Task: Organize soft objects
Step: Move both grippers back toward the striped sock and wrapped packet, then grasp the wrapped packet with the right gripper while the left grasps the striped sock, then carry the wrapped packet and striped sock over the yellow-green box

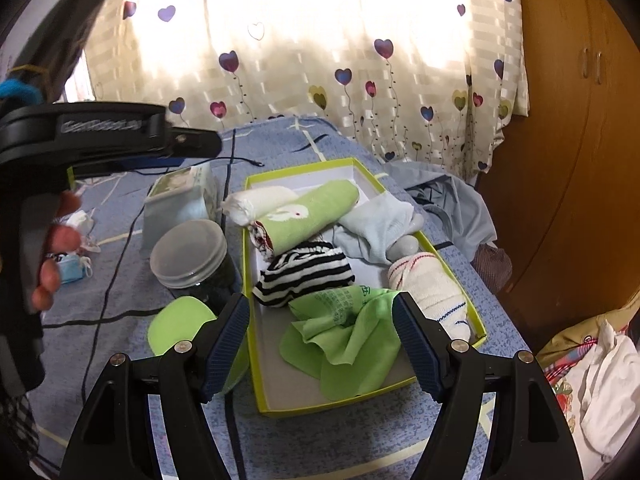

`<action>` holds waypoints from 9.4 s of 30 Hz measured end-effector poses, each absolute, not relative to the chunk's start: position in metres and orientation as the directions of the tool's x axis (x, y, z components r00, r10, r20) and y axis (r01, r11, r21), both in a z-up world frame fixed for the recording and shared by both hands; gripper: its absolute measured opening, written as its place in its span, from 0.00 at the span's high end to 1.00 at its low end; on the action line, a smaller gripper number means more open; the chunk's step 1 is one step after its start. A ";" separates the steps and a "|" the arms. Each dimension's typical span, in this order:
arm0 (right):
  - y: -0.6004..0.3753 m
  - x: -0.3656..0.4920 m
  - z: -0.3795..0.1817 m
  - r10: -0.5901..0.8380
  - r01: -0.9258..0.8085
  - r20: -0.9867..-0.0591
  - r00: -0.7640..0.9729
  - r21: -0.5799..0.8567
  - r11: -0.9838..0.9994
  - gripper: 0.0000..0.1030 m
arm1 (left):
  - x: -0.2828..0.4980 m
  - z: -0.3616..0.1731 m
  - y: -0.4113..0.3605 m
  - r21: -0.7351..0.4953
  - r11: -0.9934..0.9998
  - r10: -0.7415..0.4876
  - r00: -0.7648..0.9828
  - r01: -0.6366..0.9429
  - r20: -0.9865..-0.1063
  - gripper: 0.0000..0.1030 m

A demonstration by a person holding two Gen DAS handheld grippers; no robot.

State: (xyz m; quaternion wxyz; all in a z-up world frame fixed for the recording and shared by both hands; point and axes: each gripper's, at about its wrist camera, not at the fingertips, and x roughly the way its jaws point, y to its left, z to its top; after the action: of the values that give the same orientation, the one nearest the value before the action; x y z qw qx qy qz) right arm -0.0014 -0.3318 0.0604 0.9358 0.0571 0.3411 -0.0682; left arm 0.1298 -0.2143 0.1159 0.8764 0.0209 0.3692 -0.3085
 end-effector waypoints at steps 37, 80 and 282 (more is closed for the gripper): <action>-0.232 0.038 0.079 0.083 -0.065 -0.599 0.796 0.052 0.997 0.28 | 0.089 0.101 -0.065 -0.181 0.929 -0.362 0.684 0.323 -0.633 0.54; -0.043 0.194 0.038 0.446 -0.446 -0.691 0.570 0.196 0.873 0.28 | 0.122 0.035 0.121 -0.238 0.970 -0.136 0.681 -0.057 -0.719 0.54; -0.419 0.111 0.082 0.009 0.032 -0.672 0.741 0.049 0.998 0.73 | 0.124 0.084 -0.281 -0.198 0.691 -0.569 0.354 0.695 -0.742 0.90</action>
State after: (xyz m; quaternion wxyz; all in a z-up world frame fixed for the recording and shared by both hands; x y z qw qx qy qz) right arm 0.1111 -0.4188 0.0824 0.9325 0.0288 0.3599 -0.0060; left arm 0.1244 -0.2809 0.0845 0.8193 0.0757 0.4174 -0.3856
